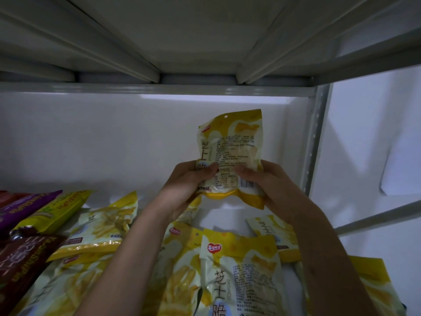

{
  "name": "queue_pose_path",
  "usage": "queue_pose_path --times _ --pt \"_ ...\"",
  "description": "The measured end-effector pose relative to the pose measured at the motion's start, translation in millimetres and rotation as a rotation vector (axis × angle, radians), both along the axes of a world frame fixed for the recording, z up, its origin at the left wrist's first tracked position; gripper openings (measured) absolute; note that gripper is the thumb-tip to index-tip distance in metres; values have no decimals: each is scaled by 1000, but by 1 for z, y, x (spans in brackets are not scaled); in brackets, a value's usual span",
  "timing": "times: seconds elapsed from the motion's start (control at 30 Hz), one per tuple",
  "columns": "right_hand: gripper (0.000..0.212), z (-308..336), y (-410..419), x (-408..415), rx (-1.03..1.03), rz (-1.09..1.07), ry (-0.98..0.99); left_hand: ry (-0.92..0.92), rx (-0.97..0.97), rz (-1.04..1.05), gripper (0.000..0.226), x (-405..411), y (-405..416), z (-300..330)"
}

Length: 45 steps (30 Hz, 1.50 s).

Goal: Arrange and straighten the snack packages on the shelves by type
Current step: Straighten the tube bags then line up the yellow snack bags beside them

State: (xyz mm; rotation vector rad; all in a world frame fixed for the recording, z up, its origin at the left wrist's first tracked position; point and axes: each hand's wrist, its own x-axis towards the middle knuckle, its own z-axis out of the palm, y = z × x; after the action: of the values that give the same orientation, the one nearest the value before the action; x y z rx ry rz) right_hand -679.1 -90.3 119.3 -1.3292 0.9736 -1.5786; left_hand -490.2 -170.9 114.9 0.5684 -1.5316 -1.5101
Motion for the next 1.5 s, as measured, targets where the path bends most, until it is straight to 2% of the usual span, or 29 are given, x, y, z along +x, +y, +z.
queue_pose_path --times 0.1,0.27,0.47,0.6,0.73,0.9,1.0,1.1,1.2,1.27,1.4,1.5 --pt "27 -3 -3 0 -22 -68 7 -9 6 -12 28 -3 1 0" --pt "41 -1 -2 -4 -4 -12 -82 47 49 -83 48 -2 5 3" --pt "40 -4 -7 -1 -5 -55 -42 140 39 20 40 -6 4 -2" --pt "43 -4 -9 -6 32 -190 25 129 11 102 37 -5 1 -4" --pt "24 -8 -10 -11 58 -272 70 146 83 40 48 -5 1 -4" --pt "17 -10 -11 -13 88 -263 162 88 91 32 50 -3 -1 -3" --pt "17 -9 -11 -10 98 -214 94 90 96 77 50 -2 -3 -5" --pt "35 -8 -10 -6 73 -153 -13 81 114 25 37 -2 -3 -4" --pt "49 -7 -10 -4 55 -205 -15 45 89 -23 29 -5 -2 -6" --pt "45 -6 -8 -4 46 -222 -36 45 89 -36 31 -7 -1 -6" --pt "29 -2 -3 -5 49 -197 -96 19 94 -92 52 -4 -1 -4" --pt "28 -3 -4 -6 54 -174 -120 -32 64 -103 51 -1 -1 -5"
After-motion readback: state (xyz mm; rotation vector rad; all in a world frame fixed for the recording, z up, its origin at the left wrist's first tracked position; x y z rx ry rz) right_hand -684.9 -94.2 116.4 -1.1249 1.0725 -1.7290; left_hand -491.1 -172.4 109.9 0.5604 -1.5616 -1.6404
